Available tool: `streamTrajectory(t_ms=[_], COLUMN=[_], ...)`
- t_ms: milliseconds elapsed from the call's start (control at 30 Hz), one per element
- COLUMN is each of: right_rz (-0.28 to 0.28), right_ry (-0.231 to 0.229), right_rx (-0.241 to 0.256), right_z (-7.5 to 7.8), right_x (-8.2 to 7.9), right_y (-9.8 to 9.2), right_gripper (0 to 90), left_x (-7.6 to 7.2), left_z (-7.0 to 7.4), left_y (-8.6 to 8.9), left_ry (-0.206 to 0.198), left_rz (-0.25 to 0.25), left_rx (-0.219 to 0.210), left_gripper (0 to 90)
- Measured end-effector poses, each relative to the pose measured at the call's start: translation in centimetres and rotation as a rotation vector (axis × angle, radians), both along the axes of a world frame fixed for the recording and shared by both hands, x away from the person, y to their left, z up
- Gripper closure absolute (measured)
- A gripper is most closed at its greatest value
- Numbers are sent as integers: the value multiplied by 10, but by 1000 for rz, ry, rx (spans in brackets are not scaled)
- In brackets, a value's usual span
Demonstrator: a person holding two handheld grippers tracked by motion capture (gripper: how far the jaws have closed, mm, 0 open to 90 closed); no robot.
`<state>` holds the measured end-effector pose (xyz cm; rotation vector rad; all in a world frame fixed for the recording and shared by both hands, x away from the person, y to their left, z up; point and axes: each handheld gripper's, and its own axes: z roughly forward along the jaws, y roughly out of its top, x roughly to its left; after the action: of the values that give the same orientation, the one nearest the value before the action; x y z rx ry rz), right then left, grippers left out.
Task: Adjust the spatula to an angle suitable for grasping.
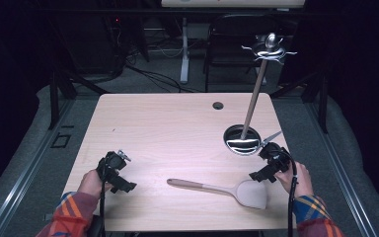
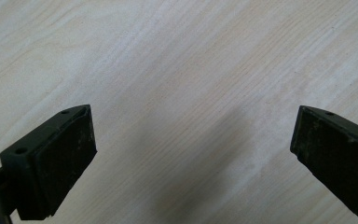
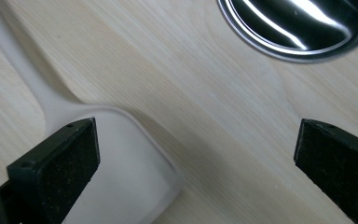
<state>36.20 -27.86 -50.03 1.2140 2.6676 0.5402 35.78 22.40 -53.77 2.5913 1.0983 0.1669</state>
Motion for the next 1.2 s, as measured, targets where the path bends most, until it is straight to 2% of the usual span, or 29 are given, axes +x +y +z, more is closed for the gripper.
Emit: streamTrajectory(t_ms=[133, 167, 333, 367, 500, 567, 667, 767, 867, 933, 1000, 1200], right_rz=[18, 41, 47, 60, 66, 81, 108, 128, 147, 166, 170, 219], right_ry=[1, 15, 25, 30, 30, 29, 27, 30, 24, 24, 24, 44], right_rx=[-7, -22, -25, -42, -17, -32, -7, -20, -12, -32, -18, -33], right_z=[1, 1, -1, 0, 0, 1, 1, 1, 2, 2, 1, -3], right_x=[0, 0, 0, 1, 1, 2, 1, 2, 1, 1, 1, 2], right_y=[6, 10, 16, 19, 24, 28, 36, 41, 49, 53, 56, 67], right_gripper=[0, 0, 0, 0, 0, 1, 32, 30, 34, 45, 55, 48], left_x=[0, 0, 0, 0, 0, 0, 0, 0, -1, -1, -1, 0], left_z=[0, 0, 0, 0, 0, 0, 0, 0, -1, -1, -1, -1], left_y=[0, 0, 0, 0, 0, 0, 0, -1, -1, -1, -1, 0], left_ry=[0, 0, 1, 1, 1, 2, 2, 3, 0, -4, -4, -2], left_rz=[0, -1, -1, -1, -1, -1, -1, -1, 6, 7, 7, 2], left_rx=[-2, -1, -2, -2, -2, -3, -3, -4, -10, -8, -7, -2], left_gripper=[0, 0, 0, 0, 0, 0, 0, 0, 0, 0, 0, 0])
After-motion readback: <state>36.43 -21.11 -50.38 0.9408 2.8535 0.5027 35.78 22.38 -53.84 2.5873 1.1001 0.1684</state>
